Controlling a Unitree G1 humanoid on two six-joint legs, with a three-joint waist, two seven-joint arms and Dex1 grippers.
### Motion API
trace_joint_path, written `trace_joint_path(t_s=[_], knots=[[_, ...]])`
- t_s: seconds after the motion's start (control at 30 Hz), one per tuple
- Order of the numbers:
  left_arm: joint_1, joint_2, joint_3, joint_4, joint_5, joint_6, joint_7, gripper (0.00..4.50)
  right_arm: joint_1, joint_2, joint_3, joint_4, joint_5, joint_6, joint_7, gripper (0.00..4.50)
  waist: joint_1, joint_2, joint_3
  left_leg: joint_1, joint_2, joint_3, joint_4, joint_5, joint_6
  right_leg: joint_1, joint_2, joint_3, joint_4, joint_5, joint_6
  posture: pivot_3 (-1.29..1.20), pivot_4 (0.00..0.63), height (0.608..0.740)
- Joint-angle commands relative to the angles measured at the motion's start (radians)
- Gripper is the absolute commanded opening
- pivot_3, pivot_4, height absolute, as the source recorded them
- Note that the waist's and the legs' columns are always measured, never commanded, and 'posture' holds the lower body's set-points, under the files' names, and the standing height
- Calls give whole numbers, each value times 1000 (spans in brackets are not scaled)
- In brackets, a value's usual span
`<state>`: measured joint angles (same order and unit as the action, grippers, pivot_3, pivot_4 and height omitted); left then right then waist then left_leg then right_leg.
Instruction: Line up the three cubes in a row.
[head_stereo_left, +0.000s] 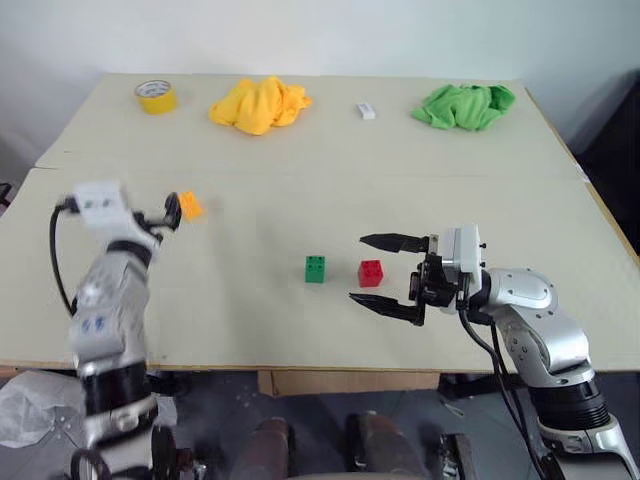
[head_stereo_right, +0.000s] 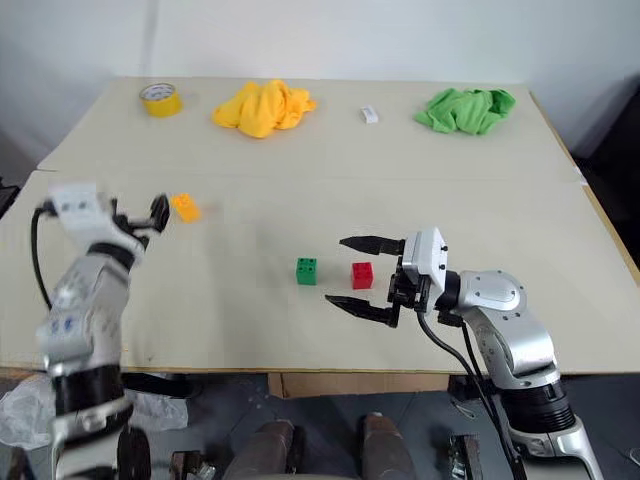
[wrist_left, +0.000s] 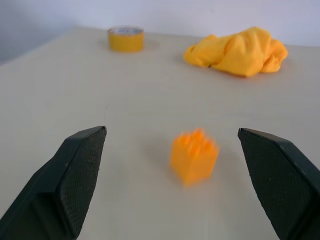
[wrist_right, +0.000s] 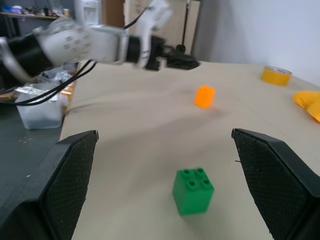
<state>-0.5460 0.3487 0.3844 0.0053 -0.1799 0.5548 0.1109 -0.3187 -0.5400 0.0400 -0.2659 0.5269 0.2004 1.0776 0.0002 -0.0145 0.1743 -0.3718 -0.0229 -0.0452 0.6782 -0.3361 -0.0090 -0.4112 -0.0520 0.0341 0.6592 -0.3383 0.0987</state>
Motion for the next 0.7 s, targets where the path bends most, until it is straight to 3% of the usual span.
trace_joint_path(t_s=[0.03,0.2,0.57,0.7], knots=[[-119,3,-22,197,64,3,86,4475,-10,1,-2,-31,4,-1,-7,4500,-6,0,0,0,1,1,0,-1,0,-1,0,-1,0,0,0,0,150,740],[-244,-29,-23,363,63,0,143,4475,-9,-1,-2,-40,3,3,-18,4500,-1,-1,0,-3,1,0,0,0,-1,-3,-1,-2,-1,0,0,0,150,740],[-251,-76,-73,412,84,24,175,4475,5,12,4,-43,-10,-15,-47,4500,2,-1,1,-4,0,0,2,0,-1,-3,-2,-2,-1,0,0,0,150,740],[-247,-73,-68,406,74,21,172,3693,3,12,5,-36,-13,-20,-46,4500,2,-1,0,-4,0,0,2,0,-1,-3,-2,-2,-1,0,0,0,150,740]])
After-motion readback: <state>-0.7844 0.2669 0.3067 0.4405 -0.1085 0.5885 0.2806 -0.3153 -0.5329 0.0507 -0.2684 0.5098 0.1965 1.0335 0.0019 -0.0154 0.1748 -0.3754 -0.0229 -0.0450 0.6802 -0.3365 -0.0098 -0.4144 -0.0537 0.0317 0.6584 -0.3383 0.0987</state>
